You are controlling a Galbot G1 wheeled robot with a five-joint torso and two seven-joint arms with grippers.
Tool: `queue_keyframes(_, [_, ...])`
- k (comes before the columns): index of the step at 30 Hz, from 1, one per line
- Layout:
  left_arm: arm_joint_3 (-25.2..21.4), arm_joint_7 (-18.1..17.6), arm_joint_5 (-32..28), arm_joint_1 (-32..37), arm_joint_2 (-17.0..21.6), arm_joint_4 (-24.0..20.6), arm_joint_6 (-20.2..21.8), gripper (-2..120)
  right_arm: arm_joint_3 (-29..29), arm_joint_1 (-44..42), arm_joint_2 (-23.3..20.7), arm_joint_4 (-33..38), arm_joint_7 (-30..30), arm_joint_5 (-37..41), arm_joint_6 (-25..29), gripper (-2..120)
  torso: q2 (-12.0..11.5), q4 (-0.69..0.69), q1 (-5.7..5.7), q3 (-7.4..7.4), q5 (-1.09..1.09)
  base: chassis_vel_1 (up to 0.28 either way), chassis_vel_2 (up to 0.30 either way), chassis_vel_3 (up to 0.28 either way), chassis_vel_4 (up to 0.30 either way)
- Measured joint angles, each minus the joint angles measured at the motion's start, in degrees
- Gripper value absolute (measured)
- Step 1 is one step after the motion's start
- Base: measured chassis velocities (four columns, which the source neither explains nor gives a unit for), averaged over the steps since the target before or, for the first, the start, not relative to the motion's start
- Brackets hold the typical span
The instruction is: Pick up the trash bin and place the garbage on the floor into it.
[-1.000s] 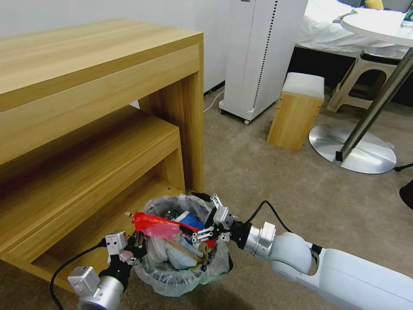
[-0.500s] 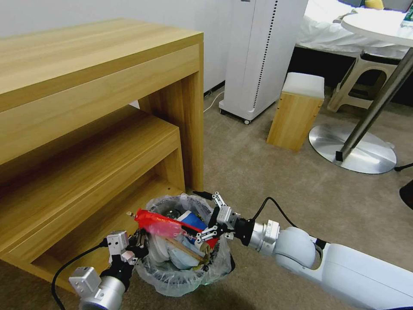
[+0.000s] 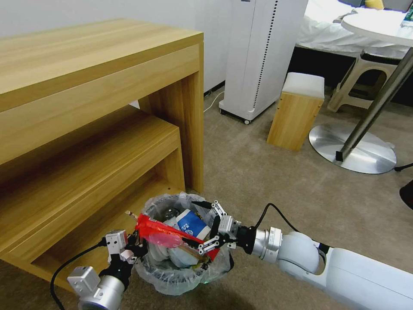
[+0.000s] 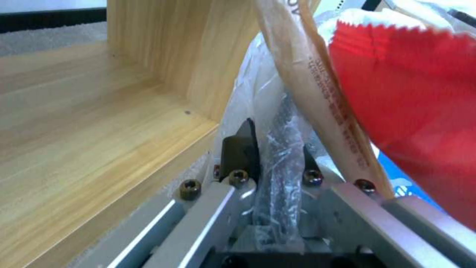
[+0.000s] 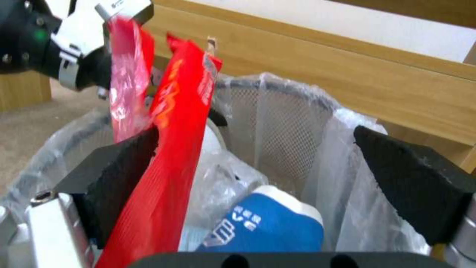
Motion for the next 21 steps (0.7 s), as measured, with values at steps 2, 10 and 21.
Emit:
queue_keyframes(2, [0.00,0.00,0.01,0.01,-0.04,-0.04,-0.02,2,0.17,-0.24,-0.28,-0.05,-0.15,-0.13,0.31,100,0.00,0.00,0.00,0.00,0.00,0.000,0.000,0.000,0.000])
queue_keyframes(10, [-0.10,-0.12,0.05,-0.16,-0.22,-0.04,-0.02,2,0.34,-0.54,-1.07,0.18,-0.76,-0.31,0.87,100,0.00,0.00,0.00,0.00,0.00,0.000,0.000,0.000,0.000])
queue_keyframes(21, [0.01,-0.12,0.28,-0.19,-0.73,0.15,-0.06,2,-0.14,-1.16,-1.40,0.12,-2.77,-0.32,2.15,100,0.00,0.00,0.00,0.00,0.00,0.000,0.000,0.000,0.000])
